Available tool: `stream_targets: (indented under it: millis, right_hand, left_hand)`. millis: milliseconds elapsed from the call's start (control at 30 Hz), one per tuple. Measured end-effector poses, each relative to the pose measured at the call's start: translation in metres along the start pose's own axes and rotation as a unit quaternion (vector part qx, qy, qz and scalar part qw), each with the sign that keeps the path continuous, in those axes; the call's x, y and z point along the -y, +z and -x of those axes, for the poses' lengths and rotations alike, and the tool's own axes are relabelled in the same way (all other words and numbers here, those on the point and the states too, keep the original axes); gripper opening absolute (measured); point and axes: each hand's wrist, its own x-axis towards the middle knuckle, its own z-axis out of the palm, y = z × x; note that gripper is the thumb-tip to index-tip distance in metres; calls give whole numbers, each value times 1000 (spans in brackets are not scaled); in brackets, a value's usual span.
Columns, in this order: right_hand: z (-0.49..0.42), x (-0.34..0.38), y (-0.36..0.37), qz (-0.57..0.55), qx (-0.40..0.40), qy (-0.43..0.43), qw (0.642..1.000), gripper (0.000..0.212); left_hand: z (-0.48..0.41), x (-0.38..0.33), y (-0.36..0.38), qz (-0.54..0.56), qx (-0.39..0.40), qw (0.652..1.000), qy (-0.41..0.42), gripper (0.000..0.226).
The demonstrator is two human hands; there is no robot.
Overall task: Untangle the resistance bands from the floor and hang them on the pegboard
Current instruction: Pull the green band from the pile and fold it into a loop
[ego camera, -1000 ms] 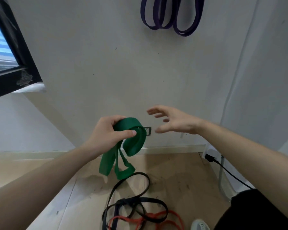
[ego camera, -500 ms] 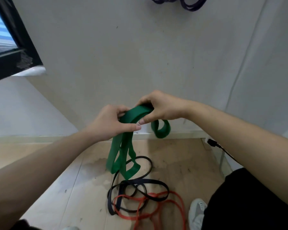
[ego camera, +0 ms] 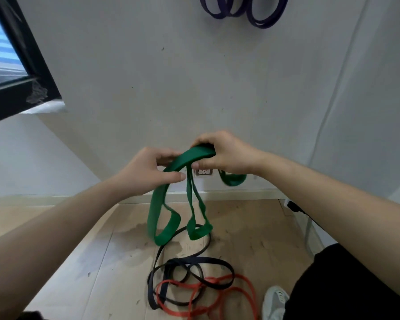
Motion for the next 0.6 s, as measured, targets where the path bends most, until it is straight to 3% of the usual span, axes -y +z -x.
stream_targets:
  millis: [233, 433, 600]
  right_hand:
    - [4, -4, -1, -179, -57, -6, 982, 22]
    - [1, 6, -8, -333, -149, -21, 931, 12]
    - [2, 1, -23, -368, -212, -4, 905, 9]
  left_hand:
    - [3, -3, 19, 183, -15, 983, -9, 35]
    - [7, 0, 30, 190, 30, 979, -64, 48]
    - [4, -2, 34, 224, -24, 973, -50, 39]
